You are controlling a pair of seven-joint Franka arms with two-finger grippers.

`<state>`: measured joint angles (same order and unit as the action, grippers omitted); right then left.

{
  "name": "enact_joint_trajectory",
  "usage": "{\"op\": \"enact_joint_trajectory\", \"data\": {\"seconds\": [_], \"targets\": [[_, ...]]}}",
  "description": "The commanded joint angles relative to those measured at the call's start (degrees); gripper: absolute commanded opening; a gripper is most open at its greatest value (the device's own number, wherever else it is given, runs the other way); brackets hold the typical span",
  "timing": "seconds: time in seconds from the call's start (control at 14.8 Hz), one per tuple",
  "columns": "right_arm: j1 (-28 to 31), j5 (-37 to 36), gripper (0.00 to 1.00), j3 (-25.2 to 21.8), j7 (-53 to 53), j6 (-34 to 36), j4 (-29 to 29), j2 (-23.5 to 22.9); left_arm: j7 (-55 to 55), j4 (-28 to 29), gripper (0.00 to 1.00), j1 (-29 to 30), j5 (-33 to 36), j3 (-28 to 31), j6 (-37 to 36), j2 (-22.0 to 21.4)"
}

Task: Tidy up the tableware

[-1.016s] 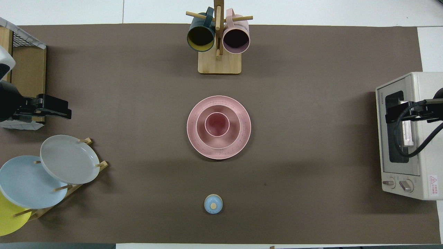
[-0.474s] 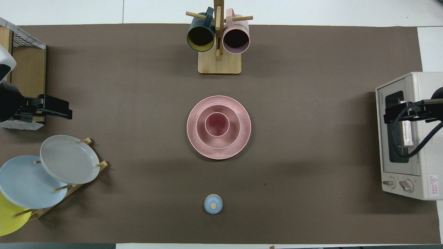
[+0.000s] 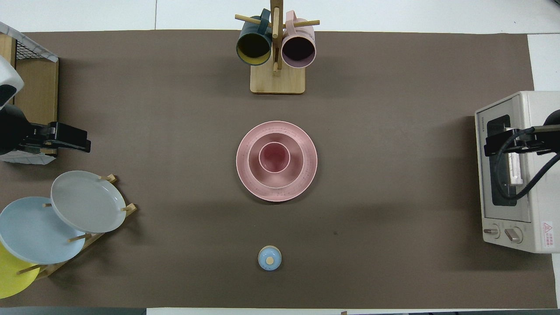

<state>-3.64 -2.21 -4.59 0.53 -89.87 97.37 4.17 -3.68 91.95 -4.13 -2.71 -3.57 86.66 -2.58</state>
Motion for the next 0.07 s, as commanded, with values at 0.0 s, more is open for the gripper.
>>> {"op": "enact_joint_trajectory", "data": {"seconds": [0.0], "targets": [[0.3, 0.8, 1.00, 0.3, 1.7, 0.0, 0.2, 0.5, 1.0, 1.3, 1.00, 0.1, 1.0, 0.0, 0.0, -1.1]]}}
